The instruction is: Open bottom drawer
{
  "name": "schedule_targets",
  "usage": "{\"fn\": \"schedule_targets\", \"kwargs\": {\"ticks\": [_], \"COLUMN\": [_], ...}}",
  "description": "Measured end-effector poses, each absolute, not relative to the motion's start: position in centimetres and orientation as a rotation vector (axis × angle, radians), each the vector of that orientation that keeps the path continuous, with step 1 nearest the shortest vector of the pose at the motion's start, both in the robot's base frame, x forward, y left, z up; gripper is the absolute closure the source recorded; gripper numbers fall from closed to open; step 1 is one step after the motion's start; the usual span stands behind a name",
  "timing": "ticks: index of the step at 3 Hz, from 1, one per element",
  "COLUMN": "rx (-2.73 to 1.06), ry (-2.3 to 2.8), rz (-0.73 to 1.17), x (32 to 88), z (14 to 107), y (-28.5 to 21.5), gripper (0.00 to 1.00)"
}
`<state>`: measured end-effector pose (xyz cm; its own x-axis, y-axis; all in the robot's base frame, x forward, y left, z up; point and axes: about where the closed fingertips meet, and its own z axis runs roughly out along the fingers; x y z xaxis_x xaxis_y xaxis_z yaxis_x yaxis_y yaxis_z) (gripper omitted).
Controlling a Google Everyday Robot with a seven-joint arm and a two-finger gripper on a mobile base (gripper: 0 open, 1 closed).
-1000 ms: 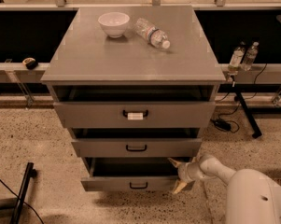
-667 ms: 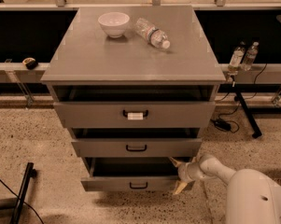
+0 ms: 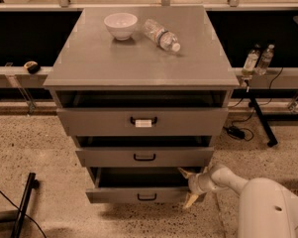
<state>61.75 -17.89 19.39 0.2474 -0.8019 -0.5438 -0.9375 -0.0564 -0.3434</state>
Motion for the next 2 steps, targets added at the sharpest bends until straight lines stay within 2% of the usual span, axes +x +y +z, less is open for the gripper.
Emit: {"fn": "schedule_targets", "kwargs": {"ticks": [1,2], "rx": [-1.952,-2.022], "ry": [1.618,1.678], "rz": [0.222,0.251], "x": [60.9,56.9], "z": [19.9,19.1], "y": [-18.7,-18.2], "gripper": [0.00,0.00]}}
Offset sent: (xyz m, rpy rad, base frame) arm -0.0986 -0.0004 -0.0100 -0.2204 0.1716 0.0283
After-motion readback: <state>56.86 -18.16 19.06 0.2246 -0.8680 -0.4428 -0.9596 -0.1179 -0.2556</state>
